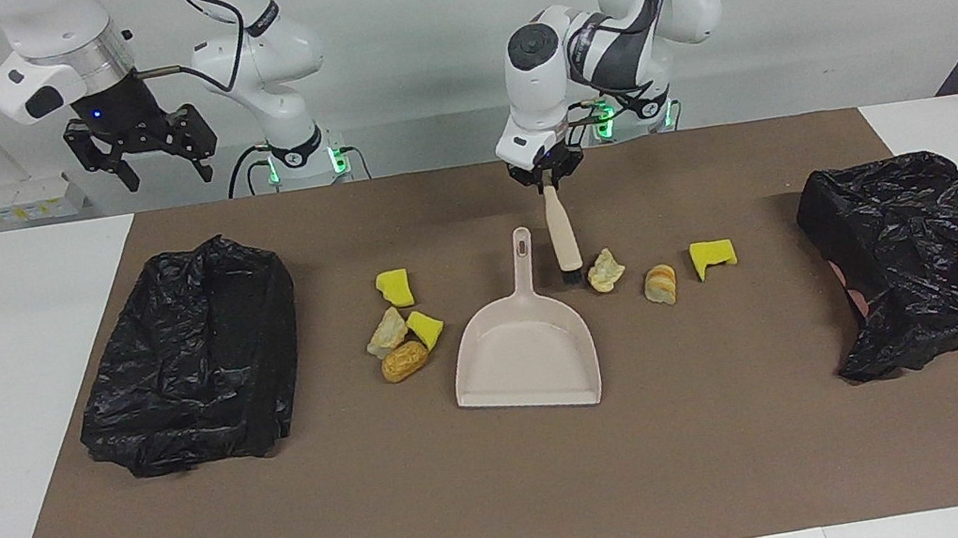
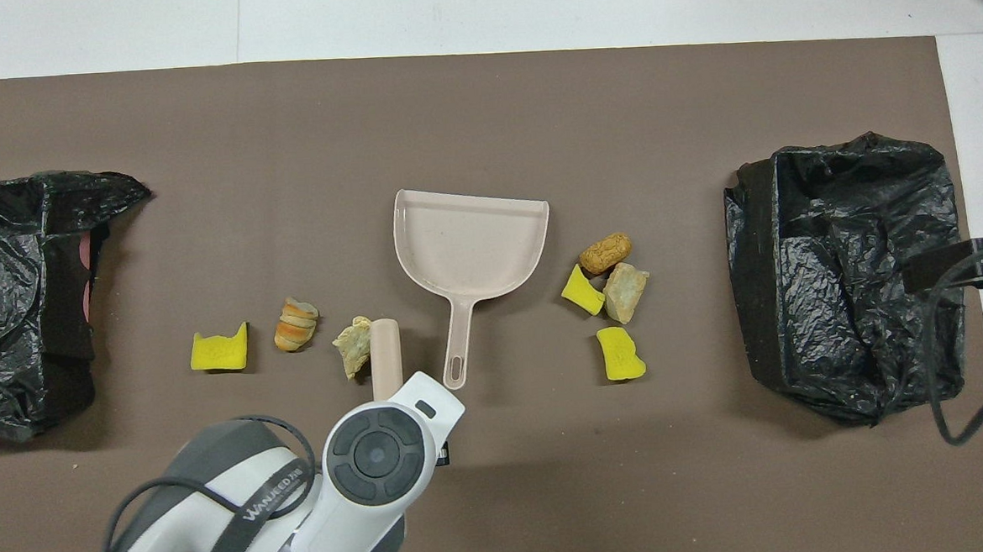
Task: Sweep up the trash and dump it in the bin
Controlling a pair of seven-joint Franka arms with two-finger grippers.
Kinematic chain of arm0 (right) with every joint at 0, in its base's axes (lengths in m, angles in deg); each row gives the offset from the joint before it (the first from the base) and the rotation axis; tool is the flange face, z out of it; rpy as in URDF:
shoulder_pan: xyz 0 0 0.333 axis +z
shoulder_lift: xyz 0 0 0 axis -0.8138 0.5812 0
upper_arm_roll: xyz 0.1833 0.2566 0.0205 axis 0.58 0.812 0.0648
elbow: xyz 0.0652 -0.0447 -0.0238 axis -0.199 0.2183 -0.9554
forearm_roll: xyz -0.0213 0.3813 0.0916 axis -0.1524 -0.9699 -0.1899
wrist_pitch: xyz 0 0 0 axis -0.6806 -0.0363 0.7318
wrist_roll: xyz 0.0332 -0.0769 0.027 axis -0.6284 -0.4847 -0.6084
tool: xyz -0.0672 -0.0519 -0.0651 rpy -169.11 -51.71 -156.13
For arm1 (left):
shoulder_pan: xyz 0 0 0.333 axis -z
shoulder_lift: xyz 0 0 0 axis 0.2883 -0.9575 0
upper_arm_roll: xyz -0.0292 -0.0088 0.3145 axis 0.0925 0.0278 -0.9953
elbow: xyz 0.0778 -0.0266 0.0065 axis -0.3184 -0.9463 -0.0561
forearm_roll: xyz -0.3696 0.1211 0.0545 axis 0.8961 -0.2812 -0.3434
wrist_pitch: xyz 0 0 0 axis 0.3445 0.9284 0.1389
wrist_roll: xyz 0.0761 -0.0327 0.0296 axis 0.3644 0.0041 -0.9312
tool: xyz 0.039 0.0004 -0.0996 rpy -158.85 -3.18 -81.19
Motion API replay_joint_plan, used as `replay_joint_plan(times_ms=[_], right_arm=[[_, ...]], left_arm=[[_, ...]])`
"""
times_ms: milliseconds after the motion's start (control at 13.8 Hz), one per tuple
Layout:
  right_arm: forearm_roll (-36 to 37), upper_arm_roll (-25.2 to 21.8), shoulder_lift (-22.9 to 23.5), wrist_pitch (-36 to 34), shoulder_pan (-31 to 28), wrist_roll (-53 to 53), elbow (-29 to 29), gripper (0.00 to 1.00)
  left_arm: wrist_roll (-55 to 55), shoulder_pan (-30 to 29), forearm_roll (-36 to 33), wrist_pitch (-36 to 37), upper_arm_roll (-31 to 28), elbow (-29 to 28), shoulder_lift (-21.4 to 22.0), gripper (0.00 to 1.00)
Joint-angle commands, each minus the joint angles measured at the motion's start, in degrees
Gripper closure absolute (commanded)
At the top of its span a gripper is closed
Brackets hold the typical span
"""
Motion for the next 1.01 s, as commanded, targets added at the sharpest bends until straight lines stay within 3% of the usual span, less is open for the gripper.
replay_joint_plan(times_ms=[0, 217, 651, 940], right_arm=[[-0.45, 0.66, -0.67, -0.67, 0.11, -0.97, 1.91, 0.0], [-0.45, 1.19, 1.96, 2.3, 4.93, 6.12, 2.44, 0.0], [-3.43, 1.45, 15.75, 16.26, 22.4, 31.86, 2.44, 0.0], [-8.7, 1.45, 23.05, 27.43, 29.45, 35.94, 2.53, 0.0]], left_arm=[[-0.28, -4.42, -2.3, 4.66, 0.37, 3.8, 0.81, 1.0], [0.16, -11.01, -2.4, 6.17, 0.29, 6.1, 0.46, 1.0], [8.23, -26.82, -4.32, 4.85, 0.28, 5.57, -0.68, 1.0], [14.83, -35.09, -4.86, 4.41, 0.28, 3.48, -0.16, 1.0]])
